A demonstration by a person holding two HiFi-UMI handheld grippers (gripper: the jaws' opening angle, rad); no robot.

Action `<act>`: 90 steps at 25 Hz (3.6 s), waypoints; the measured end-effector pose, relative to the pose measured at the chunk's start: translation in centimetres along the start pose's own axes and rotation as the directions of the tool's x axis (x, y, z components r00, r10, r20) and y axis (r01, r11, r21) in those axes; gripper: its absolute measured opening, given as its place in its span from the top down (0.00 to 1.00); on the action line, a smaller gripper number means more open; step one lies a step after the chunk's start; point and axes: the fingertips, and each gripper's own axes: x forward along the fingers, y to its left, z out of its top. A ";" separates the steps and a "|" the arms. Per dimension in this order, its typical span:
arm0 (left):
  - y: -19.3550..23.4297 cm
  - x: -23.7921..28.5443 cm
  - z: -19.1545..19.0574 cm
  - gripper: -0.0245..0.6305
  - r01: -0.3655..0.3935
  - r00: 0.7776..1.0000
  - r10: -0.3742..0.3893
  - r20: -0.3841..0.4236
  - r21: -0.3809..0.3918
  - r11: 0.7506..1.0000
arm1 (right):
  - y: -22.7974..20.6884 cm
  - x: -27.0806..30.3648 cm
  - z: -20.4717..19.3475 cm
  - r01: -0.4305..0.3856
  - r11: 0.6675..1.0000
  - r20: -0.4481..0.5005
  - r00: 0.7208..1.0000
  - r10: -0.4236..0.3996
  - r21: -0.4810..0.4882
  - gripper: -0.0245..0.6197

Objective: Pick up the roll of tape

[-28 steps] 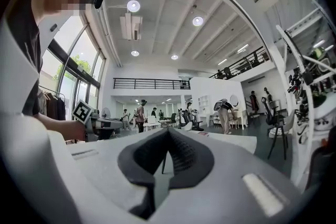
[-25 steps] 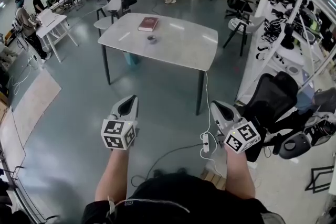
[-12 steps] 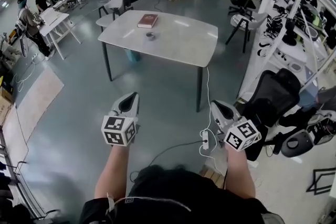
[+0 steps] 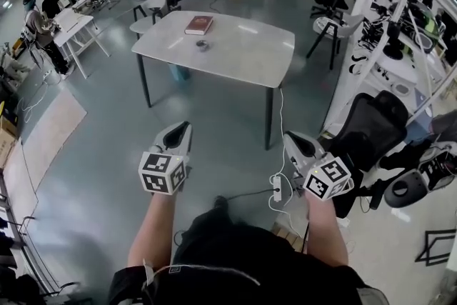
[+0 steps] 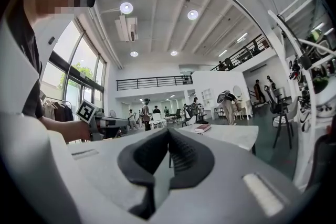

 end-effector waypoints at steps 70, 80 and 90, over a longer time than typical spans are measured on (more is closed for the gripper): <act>40.2 47.1 3.3 0.55 -0.011 0.994 0.000 -0.110 -0.105 0.994 | -29.1 59.9 -0.4 -0.191 0.964 -0.180 0.958 0.224 0.184 0.96; 41.0 58.2 5.7 0.55 0.010 0.992 -0.021 -0.124 -0.084 0.996 | -37.4 64.8 -0.6 -0.219 0.954 -0.219 0.940 0.263 0.206 0.96; 47.4 60.6 5.9 0.58 0.053 0.992 -0.067 -0.109 -0.129 0.990 | -36.2 70.6 0.4 -0.175 0.963 -0.244 0.943 0.224 0.206 0.96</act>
